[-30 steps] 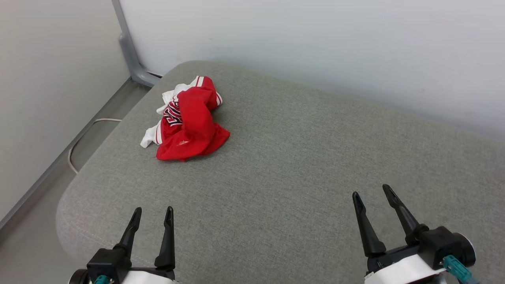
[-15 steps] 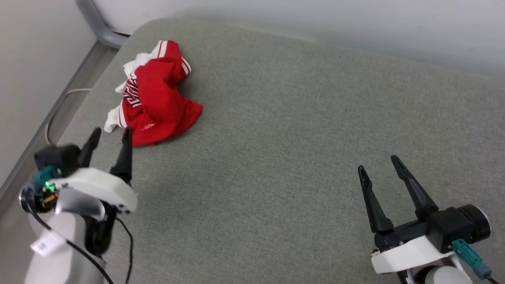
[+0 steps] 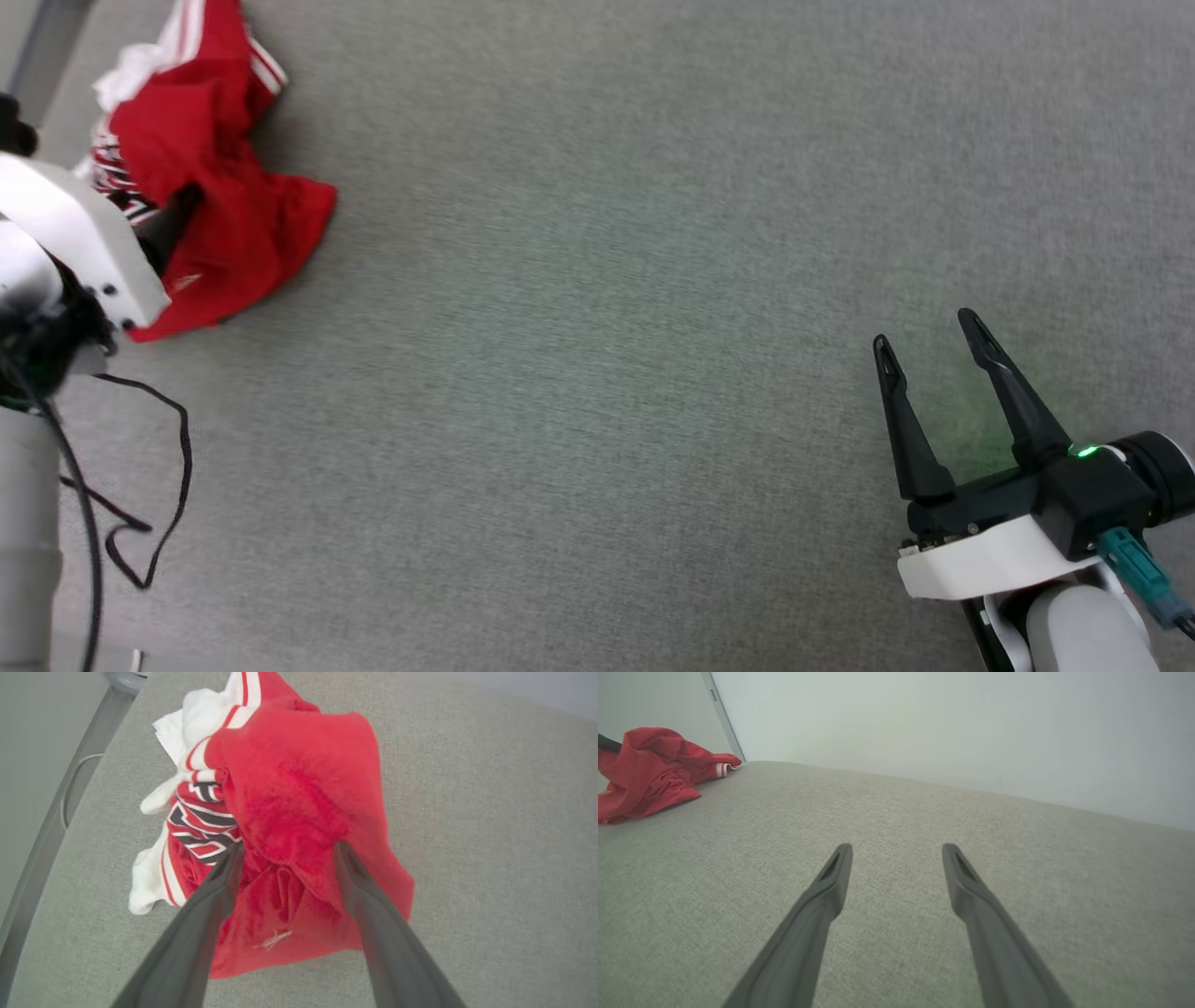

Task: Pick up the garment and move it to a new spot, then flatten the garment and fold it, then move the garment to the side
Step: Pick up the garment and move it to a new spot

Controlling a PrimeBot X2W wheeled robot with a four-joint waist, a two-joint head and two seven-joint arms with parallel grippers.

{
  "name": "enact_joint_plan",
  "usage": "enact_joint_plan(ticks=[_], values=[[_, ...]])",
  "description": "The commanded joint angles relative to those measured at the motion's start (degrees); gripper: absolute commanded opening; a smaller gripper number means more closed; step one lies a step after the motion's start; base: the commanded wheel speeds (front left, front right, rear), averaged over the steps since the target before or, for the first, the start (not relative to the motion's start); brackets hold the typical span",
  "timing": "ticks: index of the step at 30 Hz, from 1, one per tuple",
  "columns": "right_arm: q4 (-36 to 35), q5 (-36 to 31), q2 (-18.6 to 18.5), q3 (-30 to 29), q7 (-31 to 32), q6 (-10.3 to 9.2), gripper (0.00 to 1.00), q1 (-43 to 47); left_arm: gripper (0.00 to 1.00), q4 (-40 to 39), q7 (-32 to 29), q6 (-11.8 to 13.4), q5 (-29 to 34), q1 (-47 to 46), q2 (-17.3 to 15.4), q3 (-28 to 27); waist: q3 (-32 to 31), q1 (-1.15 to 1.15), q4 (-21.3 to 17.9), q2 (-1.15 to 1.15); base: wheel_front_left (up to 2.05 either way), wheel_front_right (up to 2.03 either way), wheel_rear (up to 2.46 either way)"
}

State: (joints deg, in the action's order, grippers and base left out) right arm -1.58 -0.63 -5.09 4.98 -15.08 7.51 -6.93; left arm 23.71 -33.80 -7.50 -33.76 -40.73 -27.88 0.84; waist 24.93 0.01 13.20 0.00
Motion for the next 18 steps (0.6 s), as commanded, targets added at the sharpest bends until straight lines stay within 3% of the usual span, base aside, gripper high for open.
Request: enact_joint_plan(ticks=[1,10,11,12,13,18], values=[[-0.45,-0.46,0.41,-0.01,-0.14,-0.04,1.0,-1.1,1.0,0.93,-2.09,0.07,-1.39,-2.15,-0.33,-0.43,3.05,-0.01,-2.46,0.0,0.0,0.0,0.0],[-1.39,-0.44,0.84,-0.09,-0.14,-0.04,1.0,-2.55,1.0,10.52,-5.09,1.34,-1.62,-8.05,-0.53,0.57,6.75,-0.01,-4.21,0.0,0.0,0.0,0.0],[-1.33,-0.52,0.88,0.06,-0.14,-0.04,1.0,-2.6,0.93,12.18,-5.1,1.27,-1.49,-8.1,-0.8,0.76,6.85,-0.01,-4.36,0.0,0.0,0.0,0.0],[-1.23,-0.61,0.93,0.2,-0.14,-0.04,1.0,-2.71,0.05,13.85,-5.23,1.14,-1.64,-8.08,-0.85,0.99,6.88,-0.01,-4.51,0.0,0.0,0.0,0.0],[-1.1,-0.68,0.97,0.29,-0.14,-0.04,1.0,-2.84,0.0,15.28,-5.08,1.0,-2.07,-7.97,-0.79,1.13,6.82,-0.01,-4.64,0.0,0.0,0.0,0.0],[-0.46,-0.55,1.2,-0.1,-0.14,-0.04,1.0,-2.76,0.0,18.95,-0.59,0.44,-2.95,-8.11,-1.87,1.03,5.2,-0.01,-4.79,0.0,0.0,0.0,0.0]])
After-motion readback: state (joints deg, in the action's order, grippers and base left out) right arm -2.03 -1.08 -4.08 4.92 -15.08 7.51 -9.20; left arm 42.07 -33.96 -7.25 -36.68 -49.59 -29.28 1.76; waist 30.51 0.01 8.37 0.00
